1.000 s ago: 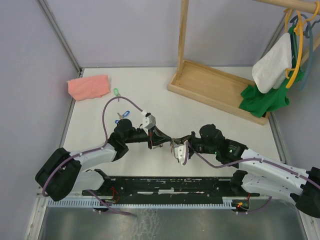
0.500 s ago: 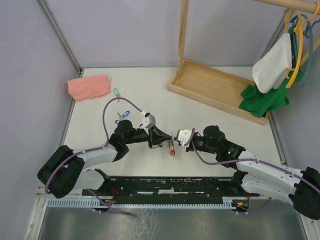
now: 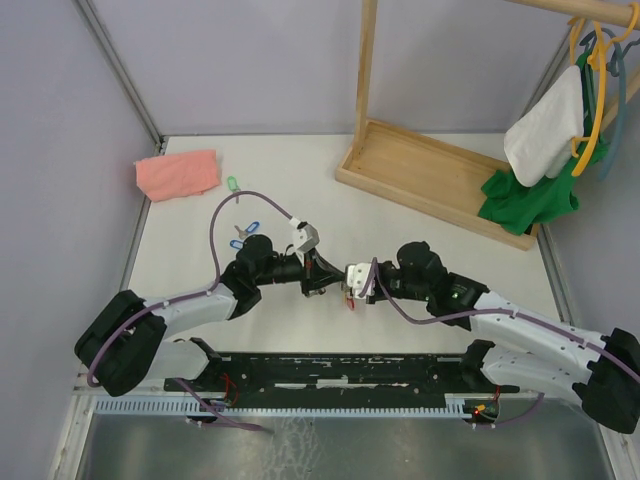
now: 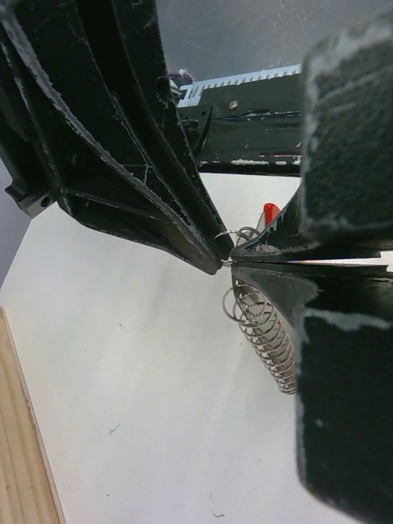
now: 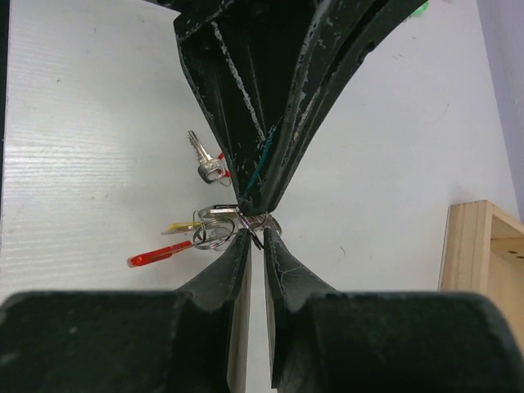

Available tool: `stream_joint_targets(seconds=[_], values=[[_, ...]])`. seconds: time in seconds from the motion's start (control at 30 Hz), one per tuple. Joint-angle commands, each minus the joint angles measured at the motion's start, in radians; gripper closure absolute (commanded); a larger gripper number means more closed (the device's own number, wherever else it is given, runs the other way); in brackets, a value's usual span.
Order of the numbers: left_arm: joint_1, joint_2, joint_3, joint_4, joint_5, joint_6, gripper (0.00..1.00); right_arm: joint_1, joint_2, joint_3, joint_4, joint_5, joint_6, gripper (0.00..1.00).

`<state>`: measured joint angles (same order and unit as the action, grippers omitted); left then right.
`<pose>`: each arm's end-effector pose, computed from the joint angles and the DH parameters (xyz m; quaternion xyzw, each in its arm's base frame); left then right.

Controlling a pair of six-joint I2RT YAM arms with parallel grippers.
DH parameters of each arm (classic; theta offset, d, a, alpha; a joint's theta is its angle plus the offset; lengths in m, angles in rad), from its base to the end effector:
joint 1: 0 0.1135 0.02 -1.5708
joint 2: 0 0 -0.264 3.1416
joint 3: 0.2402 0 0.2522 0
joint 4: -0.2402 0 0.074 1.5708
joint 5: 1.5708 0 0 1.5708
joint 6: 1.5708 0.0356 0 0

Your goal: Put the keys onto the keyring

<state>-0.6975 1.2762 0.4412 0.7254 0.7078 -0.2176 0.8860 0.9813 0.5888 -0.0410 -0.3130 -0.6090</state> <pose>0.1788 -0.1800 0.2138 0.3907 0.6236 -0.5081 0.4476 0.1309 0.1776 0.2494 -0.6274 0.5534 0.2035 0.5087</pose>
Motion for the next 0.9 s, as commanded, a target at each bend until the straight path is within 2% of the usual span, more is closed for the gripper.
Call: stream_joint_targets(seconds=[0.0,0.33,0.43,0.53,0.73,0.87], values=[[-0.007,-0.024,0.062,-0.027,-0.012,-0.052,0.97,-0.004,0.020,0.064,-0.058,-0.043,-0.064,0.82],[-0.009,-0.032,0.118,-0.134,-0.028,-0.067,0.97,-0.003,0.037,0.135,-0.145,-0.096,-0.136,0.82],[-0.009,-0.039,0.122,-0.149,-0.031,-0.068,0.97,-0.004,0.036,0.138,-0.142,-0.091,-0.138,0.87],[-0.010,-0.052,0.122,-0.190,-0.048,-0.049,0.97,-0.004,0.028,0.132,-0.133,-0.058,-0.118,0.98],[-0.005,-0.050,0.108,-0.231,-0.081,-0.036,0.97,-0.010,-0.009,0.089,-0.068,-0.045,-0.049,0.99],[0.008,-0.028,0.087,-0.224,-0.094,-0.048,0.97,-0.049,-0.052,0.012,0.113,-0.087,0.084,0.99]])
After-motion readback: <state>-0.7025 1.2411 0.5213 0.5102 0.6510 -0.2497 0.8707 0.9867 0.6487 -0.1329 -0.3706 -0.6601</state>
